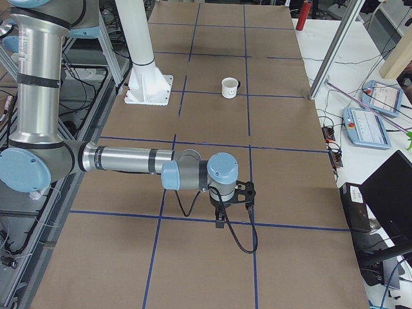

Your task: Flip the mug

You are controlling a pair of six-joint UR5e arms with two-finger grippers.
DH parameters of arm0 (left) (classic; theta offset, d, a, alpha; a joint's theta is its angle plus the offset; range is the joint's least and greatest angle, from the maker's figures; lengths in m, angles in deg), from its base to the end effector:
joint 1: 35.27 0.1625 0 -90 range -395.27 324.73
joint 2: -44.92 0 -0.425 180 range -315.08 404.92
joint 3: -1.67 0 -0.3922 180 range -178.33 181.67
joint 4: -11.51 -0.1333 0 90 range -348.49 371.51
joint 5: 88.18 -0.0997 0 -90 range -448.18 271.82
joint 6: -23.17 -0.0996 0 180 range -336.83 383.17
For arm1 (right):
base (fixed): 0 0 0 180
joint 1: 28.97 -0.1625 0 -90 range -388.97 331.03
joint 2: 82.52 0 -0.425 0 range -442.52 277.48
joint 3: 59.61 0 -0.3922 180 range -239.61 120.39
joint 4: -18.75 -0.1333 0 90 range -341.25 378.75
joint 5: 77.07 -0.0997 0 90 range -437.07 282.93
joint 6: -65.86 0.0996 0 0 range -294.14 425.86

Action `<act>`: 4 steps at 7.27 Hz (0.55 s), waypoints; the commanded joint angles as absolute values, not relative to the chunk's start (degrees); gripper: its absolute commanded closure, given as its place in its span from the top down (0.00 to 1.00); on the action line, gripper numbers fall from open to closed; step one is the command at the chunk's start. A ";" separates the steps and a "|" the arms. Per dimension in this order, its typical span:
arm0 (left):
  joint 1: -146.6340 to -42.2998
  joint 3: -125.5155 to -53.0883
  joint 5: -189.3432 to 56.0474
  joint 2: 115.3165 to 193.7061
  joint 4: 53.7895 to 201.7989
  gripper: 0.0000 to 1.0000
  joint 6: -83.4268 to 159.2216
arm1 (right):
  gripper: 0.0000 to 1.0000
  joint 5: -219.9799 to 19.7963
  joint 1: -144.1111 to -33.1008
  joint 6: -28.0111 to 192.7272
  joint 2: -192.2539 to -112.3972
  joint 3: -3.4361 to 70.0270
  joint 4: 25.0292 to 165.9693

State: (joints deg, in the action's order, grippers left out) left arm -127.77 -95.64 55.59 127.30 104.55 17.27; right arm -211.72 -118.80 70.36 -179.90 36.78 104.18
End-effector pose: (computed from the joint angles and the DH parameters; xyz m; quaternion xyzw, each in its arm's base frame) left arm -0.0720 -0.4355 0.6399 0.0543 0.4493 0.0372 0.8910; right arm 0.0620 -0.4417 0.6552 0.0134 -0.3805 0.0231 0.9244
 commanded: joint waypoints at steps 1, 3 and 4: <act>-127.73 -95.54 55.44 126.22 104.33 1.00 17.37 | 1.00 -211.72 -118.80 70.43 -179.90 36.80 104.18; -128.26 -97.37 55.35 126.48 98.74 1.00 17.28 | 1.00 -211.72 -118.80 70.34 -179.90 36.80 104.18; -128.35 -97.47 55.26 127.09 95.57 1.00 17.19 | 1.00 -211.72 -118.80 70.34 -179.90 36.80 104.18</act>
State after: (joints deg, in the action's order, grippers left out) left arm -128.15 -96.87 55.37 126.56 99.49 17.29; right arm -211.72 -118.80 70.35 -179.90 36.80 104.18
